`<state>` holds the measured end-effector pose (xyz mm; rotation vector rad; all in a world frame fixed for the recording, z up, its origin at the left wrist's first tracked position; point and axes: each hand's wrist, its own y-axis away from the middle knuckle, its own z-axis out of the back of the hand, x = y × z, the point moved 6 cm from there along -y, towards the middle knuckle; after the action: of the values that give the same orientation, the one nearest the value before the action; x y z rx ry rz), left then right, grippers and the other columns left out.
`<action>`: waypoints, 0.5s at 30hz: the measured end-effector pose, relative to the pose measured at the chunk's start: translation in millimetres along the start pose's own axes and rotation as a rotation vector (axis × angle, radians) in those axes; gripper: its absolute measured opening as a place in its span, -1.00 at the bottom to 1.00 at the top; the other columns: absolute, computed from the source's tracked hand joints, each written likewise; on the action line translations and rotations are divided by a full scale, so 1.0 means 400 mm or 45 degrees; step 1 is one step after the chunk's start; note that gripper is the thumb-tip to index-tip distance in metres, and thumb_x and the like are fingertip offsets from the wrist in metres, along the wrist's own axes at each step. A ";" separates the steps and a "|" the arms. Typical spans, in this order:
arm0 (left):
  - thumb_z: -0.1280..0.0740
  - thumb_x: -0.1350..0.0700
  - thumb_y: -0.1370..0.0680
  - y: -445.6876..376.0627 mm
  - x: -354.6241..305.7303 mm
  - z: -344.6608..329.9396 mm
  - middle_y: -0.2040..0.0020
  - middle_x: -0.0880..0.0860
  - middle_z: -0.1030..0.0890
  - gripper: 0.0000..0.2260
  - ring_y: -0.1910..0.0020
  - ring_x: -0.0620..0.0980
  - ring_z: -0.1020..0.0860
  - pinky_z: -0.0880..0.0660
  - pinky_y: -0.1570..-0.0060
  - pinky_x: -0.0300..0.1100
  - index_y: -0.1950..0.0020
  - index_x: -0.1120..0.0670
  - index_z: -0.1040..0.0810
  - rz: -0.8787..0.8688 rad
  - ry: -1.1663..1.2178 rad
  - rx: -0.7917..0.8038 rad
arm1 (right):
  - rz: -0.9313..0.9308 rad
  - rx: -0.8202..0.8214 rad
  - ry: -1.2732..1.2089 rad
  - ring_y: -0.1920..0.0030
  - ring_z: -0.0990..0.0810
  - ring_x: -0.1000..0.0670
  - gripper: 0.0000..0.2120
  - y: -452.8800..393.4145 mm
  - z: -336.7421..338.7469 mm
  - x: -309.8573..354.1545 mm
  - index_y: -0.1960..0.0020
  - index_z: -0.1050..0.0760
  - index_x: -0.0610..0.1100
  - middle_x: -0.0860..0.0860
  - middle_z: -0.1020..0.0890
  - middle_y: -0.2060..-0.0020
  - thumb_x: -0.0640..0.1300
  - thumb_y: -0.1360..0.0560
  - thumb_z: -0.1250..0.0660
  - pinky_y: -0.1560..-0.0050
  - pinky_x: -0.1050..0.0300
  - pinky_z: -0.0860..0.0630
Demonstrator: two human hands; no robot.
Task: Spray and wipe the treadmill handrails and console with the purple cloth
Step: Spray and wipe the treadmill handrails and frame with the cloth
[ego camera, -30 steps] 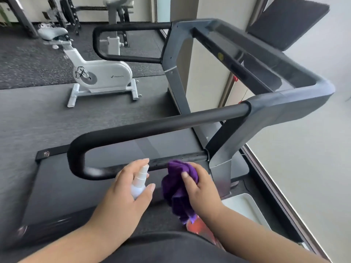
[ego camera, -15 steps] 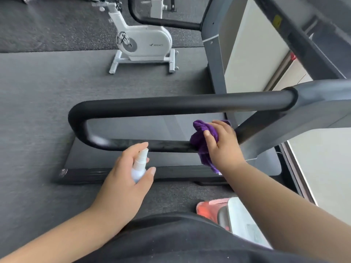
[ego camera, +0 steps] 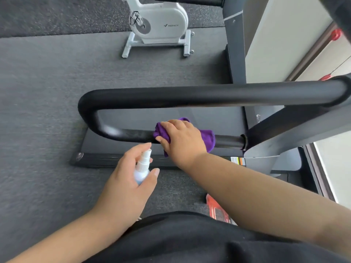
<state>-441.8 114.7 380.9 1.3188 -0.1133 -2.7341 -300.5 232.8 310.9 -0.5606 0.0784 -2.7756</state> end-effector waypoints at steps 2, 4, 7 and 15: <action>-0.39 -0.04 -0.49 -0.007 -0.006 -0.012 -0.20 -0.33 -0.51 -0.49 -0.23 -0.30 -0.47 -0.37 -0.06 -0.33 -0.23 -0.55 -0.28 -0.026 -0.010 0.024 | 0.009 0.047 -0.031 -0.20 -0.49 -0.11 -0.50 -0.013 -0.007 0.004 -0.37 -0.40 0.06 0.07 -0.56 -0.22 0.32 -0.56 -0.10 -0.11 -0.09 -0.50; -0.39 -0.04 -0.49 -0.013 -0.015 -0.019 -0.19 -0.33 -0.50 -0.49 -0.22 -0.31 -0.47 -0.37 -0.05 -0.34 -0.24 -0.55 -0.28 -0.052 -0.027 0.029 | 0.049 0.114 -0.065 -0.19 -0.50 -0.11 -0.45 -0.007 -0.002 -0.027 -0.37 -0.40 0.07 0.06 -0.55 -0.21 0.37 -0.53 -0.10 -0.13 -0.10 -0.49; -0.37 -0.07 -0.48 -0.015 -0.025 -0.017 -0.19 -0.31 -0.52 -0.51 -0.19 -0.33 -0.47 -0.36 -0.02 -0.35 -0.25 -0.54 -0.28 -0.077 -0.031 0.020 | -0.020 0.159 -0.111 -0.18 -0.52 -0.12 -0.39 0.016 0.029 -0.134 -0.35 -0.44 0.08 0.05 -0.58 -0.18 0.42 -0.49 -0.04 -0.19 -0.08 -0.46; -0.39 -0.02 -0.49 0.003 0.016 0.071 -0.17 -0.36 -0.50 -0.49 -0.13 -0.38 -0.47 -0.37 0.02 -0.36 -0.19 -0.58 -0.28 -0.041 -0.007 -0.096 | 0.041 0.211 0.061 -0.22 -0.50 -0.11 -0.09 0.065 0.050 -0.231 -0.42 -0.35 0.04 0.04 -0.54 -0.23 0.61 -0.28 -0.11 -0.25 -0.09 -0.46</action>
<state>-467.9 113.1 393.6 1.3046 0.0104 -2.7399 -204.2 236.6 292.2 -0.4471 -0.1296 -2.7312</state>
